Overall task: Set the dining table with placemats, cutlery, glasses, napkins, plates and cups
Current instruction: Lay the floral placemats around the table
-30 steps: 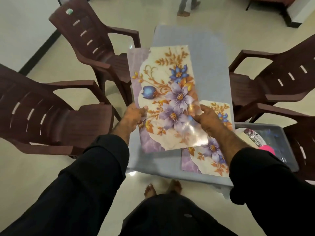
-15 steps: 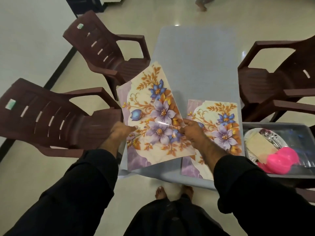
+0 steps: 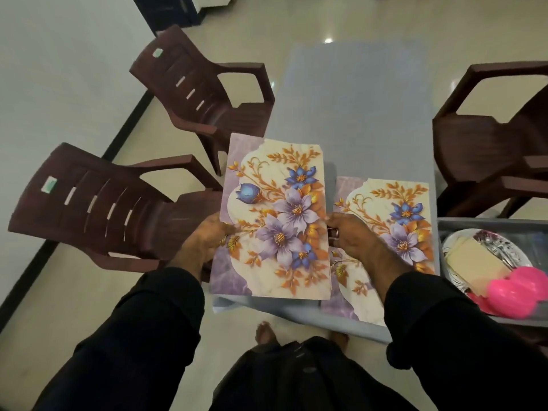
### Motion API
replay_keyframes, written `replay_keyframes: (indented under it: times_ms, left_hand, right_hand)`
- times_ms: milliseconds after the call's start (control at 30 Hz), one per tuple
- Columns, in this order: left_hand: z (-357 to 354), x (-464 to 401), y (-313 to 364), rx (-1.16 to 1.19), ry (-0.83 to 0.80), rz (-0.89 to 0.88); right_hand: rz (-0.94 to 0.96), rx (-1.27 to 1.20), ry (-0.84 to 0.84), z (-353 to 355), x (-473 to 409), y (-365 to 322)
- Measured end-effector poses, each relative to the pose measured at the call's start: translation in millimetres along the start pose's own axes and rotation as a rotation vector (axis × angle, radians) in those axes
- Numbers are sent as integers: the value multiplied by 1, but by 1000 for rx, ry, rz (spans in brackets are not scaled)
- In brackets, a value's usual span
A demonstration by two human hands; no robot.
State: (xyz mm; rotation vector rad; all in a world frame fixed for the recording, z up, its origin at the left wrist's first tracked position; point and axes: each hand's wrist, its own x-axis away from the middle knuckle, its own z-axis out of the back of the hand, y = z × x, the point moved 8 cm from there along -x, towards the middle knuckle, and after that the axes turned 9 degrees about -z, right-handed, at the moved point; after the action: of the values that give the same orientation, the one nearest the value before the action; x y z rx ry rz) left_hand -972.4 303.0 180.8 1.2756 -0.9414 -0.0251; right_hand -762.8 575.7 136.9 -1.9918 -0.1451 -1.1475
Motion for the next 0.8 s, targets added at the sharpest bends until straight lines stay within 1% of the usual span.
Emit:
replay_keyframes:
  times_ms: [100, 233, 333, 400, 467, 567, 633, 700, 800]
  left_hand:
    - [9, -2, 2, 12, 2, 24]
    - [30, -10, -1, 61, -11, 43]
    - [56, -25, 0, 25, 38, 47]
    - [73, -39, 7, -16, 76, 15]
    - [93, -56, 17, -29, 130, -34]
    - [118, -83, 33, 114, 155, -81]
    - [130, -99, 48, 192, 162, -127]
    - [139, -111, 63, 201, 187, -160]
    - [143, -116, 80, 150, 172, -167]
  right_hand:
    - [14, 27, 45, -4, -6, -4]
    - [32, 7, 192, -18, -20, -4]
    - [18, 9, 246, -37, -32, 3]
    - [19, -3, 264, -53, -34, 4]
    - [64, -26, 330, -63, -34, 0]
    - [156, -159, 466, -66, -32, -3]
    - [164, -197, 544, -65, -32, 10]
    - [111, -256, 605, -70, -34, 41]
    - [-1, -451, 570, -98, -38, 93]
